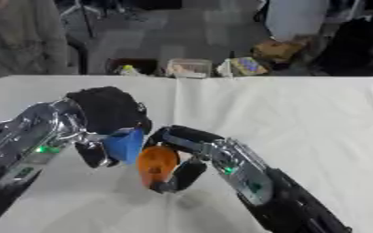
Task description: Pour the contents of one cup into another cup.
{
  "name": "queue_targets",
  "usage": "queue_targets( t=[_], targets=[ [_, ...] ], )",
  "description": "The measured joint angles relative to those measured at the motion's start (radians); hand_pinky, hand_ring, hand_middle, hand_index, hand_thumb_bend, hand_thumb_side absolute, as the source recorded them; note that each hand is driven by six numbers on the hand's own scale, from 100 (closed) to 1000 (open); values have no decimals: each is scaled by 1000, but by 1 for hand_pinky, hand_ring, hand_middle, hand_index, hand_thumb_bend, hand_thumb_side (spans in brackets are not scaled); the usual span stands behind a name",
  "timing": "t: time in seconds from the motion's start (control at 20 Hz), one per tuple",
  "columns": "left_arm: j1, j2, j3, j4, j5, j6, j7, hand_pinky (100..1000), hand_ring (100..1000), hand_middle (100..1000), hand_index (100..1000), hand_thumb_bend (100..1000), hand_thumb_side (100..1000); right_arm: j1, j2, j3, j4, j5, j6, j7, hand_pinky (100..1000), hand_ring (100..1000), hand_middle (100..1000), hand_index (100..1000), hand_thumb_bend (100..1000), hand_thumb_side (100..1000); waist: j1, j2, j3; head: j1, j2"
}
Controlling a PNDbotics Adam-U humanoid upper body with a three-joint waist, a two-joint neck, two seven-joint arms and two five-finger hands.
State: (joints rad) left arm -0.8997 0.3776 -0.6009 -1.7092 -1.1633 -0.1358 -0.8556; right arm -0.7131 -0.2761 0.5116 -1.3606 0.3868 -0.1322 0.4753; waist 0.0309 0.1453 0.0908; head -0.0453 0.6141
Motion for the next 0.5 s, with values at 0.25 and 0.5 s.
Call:
queue_targets(
  t=[0.25, 0.5],
  targets=[
    [0, 0, 0, 2, 0, 7, 7, 398, 354, 366, 767, 201, 100, 3, -1, 0, 28, 31, -7, 4, 375, 461, 249, 470, 159, 109, -2, 0, -1, 1, 0],
    [0, 0, 0, 2, -3, 17, 20, 396, 354, 365, 766, 207, 100, 26, -17, -8, 73, 75, -24, -8, 416, 486, 294, 516, 240, 187, -4, 0, -4, 5, -1]
  ],
)
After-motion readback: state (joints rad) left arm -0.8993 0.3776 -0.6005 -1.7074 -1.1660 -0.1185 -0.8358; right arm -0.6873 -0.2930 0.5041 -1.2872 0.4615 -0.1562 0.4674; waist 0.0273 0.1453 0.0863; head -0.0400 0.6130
